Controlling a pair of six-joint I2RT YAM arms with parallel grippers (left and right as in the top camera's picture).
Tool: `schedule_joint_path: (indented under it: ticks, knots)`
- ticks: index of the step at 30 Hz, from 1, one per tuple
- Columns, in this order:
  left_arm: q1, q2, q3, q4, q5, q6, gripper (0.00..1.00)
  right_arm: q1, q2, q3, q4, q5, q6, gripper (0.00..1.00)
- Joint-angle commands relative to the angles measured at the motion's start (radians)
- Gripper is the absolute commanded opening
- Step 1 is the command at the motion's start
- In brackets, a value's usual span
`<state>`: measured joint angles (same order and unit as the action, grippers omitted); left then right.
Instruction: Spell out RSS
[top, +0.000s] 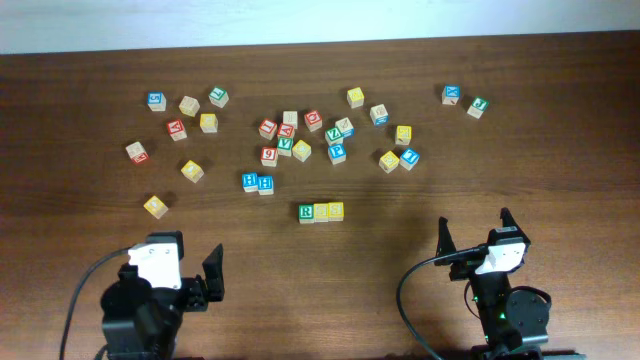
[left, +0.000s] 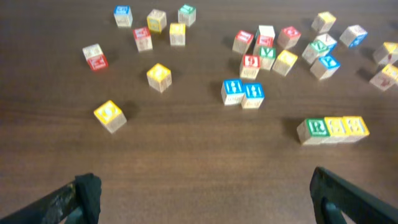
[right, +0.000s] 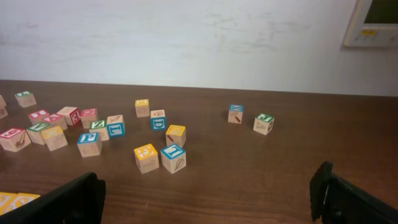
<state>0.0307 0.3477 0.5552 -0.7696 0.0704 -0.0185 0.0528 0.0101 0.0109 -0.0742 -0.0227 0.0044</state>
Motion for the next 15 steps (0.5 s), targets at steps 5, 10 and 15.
schedule_joint_path:
  ticks: [5,10,15]
  knots:
    - [0.005,-0.262,-0.207,0.146,0.045,0.089,0.99,-0.008,-0.007,-0.005,-0.005,0.008,0.011,0.98]
    - [0.005,-0.335,-0.282,0.248,0.091,0.137,0.99,-0.008,-0.007,-0.005,-0.005,0.009,0.011,0.98]
    - [0.005,-0.343,-0.310,0.269,0.090,0.137,0.99,-0.008,-0.007,-0.005,-0.005,0.008,0.011,0.98]
